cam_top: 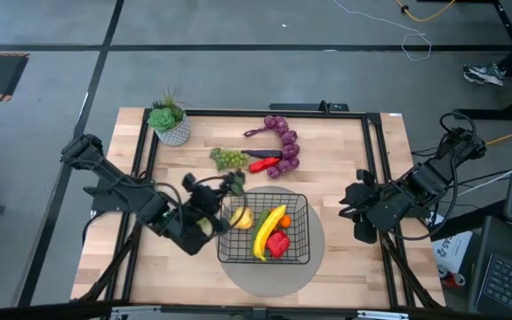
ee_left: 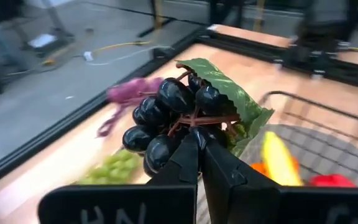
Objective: Build produce basket
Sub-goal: Put the black grapes into the wire basket, then put the green pear into the wire basket
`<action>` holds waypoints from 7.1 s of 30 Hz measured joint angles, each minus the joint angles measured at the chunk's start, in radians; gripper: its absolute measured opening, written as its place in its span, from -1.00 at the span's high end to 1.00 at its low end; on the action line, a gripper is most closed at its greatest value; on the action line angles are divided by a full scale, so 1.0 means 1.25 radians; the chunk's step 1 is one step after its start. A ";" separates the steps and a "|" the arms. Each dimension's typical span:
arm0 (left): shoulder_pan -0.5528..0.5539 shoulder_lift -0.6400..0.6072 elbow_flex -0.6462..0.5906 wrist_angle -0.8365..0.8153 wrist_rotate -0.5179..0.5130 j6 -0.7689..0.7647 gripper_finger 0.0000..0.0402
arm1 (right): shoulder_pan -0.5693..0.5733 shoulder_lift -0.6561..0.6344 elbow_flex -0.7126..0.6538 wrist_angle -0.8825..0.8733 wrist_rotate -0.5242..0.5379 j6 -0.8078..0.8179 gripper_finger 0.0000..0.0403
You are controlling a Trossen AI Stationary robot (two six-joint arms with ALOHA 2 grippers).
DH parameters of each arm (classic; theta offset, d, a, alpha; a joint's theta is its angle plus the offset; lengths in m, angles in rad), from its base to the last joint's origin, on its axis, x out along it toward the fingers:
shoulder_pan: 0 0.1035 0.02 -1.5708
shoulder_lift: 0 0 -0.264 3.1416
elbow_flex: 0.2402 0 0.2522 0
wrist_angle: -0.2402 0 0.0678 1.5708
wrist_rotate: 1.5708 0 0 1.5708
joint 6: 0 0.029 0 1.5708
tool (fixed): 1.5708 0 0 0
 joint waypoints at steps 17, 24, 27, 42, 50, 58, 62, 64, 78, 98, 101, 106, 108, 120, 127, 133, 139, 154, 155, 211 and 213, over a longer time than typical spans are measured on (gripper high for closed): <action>0.065 0.042 0.001 0.319 0.293 0.388 1.00 | 0.000 0.003 0.000 -0.002 0.032 -0.022 0.18; 0.065 0.042 0.001 0.329 0.359 0.416 1.00 | 0.000 0.031 0.000 -0.002 0.040 -0.023 0.18; 0.066 0.042 0.001 0.329 0.377 0.437 1.00 | 0.000 0.051 0.000 -0.002 0.040 -0.022 0.18; 0.142 0.042 0.001 0.327 0.494 0.477 1.00 | 0.000 0.162 0.000 -0.001 0.040 -0.017 0.18; 0.153 0.042 0.000 0.272 0.542 0.470 1.00 | 0.000 0.191 0.000 -0.001 -0.014 0.029 0.18; 0.132 0.042 0.000 0.222 0.536 0.428 1.00 | 0.001 0.198 0.000 -0.002 -0.085 0.110 0.18; 0.121 0.041 0.000 0.222 0.536 0.428 1.00 | 0.001 0.198 0.000 -0.002 -0.086 0.108 0.18; 0.116 0.041 0.000 0.222 0.536 0.428 1.00 | 0.001 0.198 0.000 -0.001 -0.076 0.108 0.18; 0.104 0.041 0.000 0.222 0.533 0.364 1.00 | 0.001 0.198 0.000 0.087 0.244 -0.057 0.18; 0.104 0.041 0.000 0.089 0.552 0.094 1.00 | 0.001 0.198 0.000 0.231 0.292 -0.270 0.18; 0.104 0.041 0.000 0.092 0.548 0.094 0.96 | 0.001 0.198 0.000 0.231 0.292 -0.269 0.18; 0.104 0.041 0.000 0.093 0.523 0.094 0.84 | 0.001 0.198 0.000 0.231 0.292 -0.269 0.18; 0.104 0.041 0.000 0.097 0.515 0.095 0.79 | 0.001 0.198 0.000 0.231 0.291 -0.269 0.18; 0.090 0.041 0.000 0.107 0.514 0.100 0.58 | 0.001 0.198 0.000 0.231 0.265 -0.269 0.18; 0.091 0.041 0.000 0.106 0.491 0.099 0.57 | 0.001 0.198 0.000 0.231 0.264 -0.269 0.18; 0.091 0.041 0.000 0.100 0.488 0.100 0.57 | 0.001 0.198 0.000 0.231 0.264 -0.269 0.18; 0.092 0.041 0.000 0.075 0.420 0.100 0.57 | 0.001 0.198 0.000 0.231 0.264 -0.270 0.18; 0.089 0.041 0.000 -0.160 0.263 -0.111 0.68 | 0.001 0.198 0.000 0.225 0.263 -0.272 0.18; 0.089 0.041 0.000 -0.193 0.263 -0.151 0.70 | 0.001 0.198 0.000 0.225 0.263 -0.272 0.18; -0.168 0.041 -0.289 -0.384 0.884 -1.134 0.81 | 0.001 0.198 0.000 0.224 0.262 -0.227 0.18; -0.173 0.041 -0.289 -0.420 0.893 -1.140 0.81 | 0.001 0.198 0.000 0.224 0.262 -0.227 0.18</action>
